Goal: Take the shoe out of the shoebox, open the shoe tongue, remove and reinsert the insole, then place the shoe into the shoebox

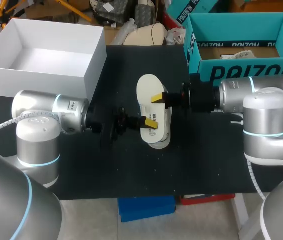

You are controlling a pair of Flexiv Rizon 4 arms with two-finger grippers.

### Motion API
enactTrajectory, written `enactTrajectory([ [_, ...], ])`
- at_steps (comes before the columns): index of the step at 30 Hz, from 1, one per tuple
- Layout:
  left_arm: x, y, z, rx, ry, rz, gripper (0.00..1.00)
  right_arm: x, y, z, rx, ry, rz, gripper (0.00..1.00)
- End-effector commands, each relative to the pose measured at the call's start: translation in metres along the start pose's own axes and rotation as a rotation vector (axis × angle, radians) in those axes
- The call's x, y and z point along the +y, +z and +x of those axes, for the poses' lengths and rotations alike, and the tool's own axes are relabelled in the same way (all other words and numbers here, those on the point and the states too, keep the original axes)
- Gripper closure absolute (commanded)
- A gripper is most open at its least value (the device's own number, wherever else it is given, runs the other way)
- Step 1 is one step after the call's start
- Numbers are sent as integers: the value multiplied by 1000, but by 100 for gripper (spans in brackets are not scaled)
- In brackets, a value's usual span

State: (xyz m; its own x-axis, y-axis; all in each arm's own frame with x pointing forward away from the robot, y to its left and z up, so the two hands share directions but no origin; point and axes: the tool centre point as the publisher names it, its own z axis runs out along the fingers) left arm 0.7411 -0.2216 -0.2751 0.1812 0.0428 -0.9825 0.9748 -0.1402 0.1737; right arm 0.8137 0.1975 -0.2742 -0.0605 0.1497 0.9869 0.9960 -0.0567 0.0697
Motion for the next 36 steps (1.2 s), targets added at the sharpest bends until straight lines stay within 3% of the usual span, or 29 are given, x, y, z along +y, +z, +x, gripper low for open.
enactTrajectory([
  [1, -1, 0, -2, 59, -17, 4, 0, 0, 2, 0, -1, 1, -4, 100],
  [7, -5, -27, -4, 233, -59, -34, 0, 0, 2, 0, -1, 1, -4, 100],
  [16, -3, -53, -24, 721, -127, -183, 0, 0, 2, 0, -1, 1, -4, 100],
  [21, -1, -52, -38, 885, -110, -223, 0, 0, 2, 0, -1, 1, -4, 100],
  [29, 1, -38, -54, 1122, -85, -163, 0, 0, 2, 0, -1, 1, -4, 100],
  [36, 1, -29, -64, 1235, -60, -138, 0, 0, 2, 0, -1, 1, -4, 100],
])
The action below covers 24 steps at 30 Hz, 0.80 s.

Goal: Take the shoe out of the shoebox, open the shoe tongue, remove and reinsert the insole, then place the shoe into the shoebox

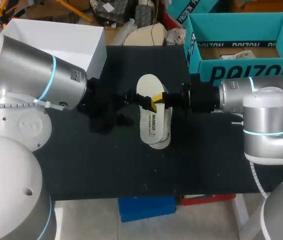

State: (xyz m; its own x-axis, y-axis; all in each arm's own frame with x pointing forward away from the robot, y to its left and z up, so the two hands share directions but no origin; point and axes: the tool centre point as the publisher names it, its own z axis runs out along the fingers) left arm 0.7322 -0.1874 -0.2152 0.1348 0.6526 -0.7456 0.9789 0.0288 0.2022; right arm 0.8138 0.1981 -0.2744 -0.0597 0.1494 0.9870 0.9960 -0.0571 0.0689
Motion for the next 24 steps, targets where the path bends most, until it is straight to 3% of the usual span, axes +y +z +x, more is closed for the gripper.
enactTrajectory([
  [1, 3, 3, -10, 585, 37, 18, 0, -1, 1, 0, -2, 0, -3, 100],
  [6, -1, 6, -16, 637, 53, 39, 0, -1, 1, 0, -2, 0, -3, 100],
  [16, -8, 4, -25, 785, 86, 5, 0, -1, 1, 0, -2, 0, -3, 100],
  [24, -5, 10, -15, 833, 48, 35, 0, -1, 1, 0, -2, 0, -3, 100],
])
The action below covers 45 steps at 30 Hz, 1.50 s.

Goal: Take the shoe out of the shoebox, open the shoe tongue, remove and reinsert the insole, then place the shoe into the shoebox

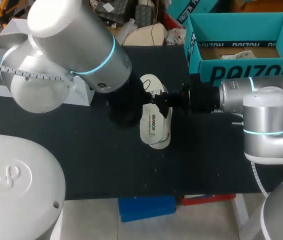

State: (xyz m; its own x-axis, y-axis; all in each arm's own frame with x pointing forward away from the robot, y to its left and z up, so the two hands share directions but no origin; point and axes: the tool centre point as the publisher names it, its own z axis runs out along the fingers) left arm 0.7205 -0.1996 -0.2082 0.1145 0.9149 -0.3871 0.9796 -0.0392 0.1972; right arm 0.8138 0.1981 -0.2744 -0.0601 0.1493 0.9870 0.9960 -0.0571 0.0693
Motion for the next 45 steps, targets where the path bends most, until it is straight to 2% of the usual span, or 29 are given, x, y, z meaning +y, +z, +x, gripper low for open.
enactTrajectory([
  [1, 6, 8, -3, 383, -13, 13, 0, 0, 1, 0, -2, 0, -3, 100],
  [15, 15, 26, -6, 331, -23, 72, 0, 0, 1, 0, -2, 0, -3, 100],
  [23, 27, 26, -9, 320, -17, 75, 0, 0, 1, 0, -2, 0, -3, 100],
  [30, 53, 25, -6, 301, -23, 74, 0, 0, 1, 0, -2, 0, -3, 100],
  [45, 128, 37, 3, 283, -9, 78, 0, 0, 1, 0, -2, 0, -3, 100],
])
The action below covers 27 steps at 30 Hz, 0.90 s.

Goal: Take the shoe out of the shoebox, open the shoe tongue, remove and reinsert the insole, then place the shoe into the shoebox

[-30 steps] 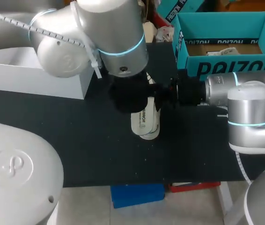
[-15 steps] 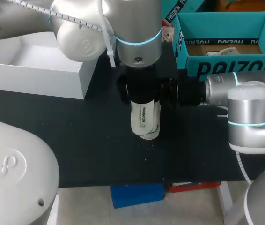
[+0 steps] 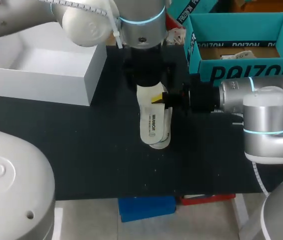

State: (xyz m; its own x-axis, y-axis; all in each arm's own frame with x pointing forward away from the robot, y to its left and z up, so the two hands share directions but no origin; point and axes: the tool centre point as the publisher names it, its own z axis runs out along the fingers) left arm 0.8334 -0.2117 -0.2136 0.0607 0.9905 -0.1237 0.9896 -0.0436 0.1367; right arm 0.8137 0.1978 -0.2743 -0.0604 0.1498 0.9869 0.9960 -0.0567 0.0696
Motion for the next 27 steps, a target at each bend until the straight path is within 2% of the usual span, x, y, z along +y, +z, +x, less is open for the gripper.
enactTrajectory([
  [1, 22, 7, -3, 3, 8, 17, 0, 0, 2, 0, -1, 0, -4, 100],
  [8, 45, 14, 1, 5, 6, 15, 0, 0, 2, 0, -1, 0, -4, 100],
  [16, 55, 19, 2, 6, -7, 3, 0, 0, 2, 0, -1, 0, -4, 100],
  [22, 55, 19, 1, 3, -11, -1, 0, 0, 2, 0, -1, 0, -4, 100],
  [27, 43, 15, 1, 3, -8, -2, 0, 0, 2, 0, -1, 0, -4, 100],
])
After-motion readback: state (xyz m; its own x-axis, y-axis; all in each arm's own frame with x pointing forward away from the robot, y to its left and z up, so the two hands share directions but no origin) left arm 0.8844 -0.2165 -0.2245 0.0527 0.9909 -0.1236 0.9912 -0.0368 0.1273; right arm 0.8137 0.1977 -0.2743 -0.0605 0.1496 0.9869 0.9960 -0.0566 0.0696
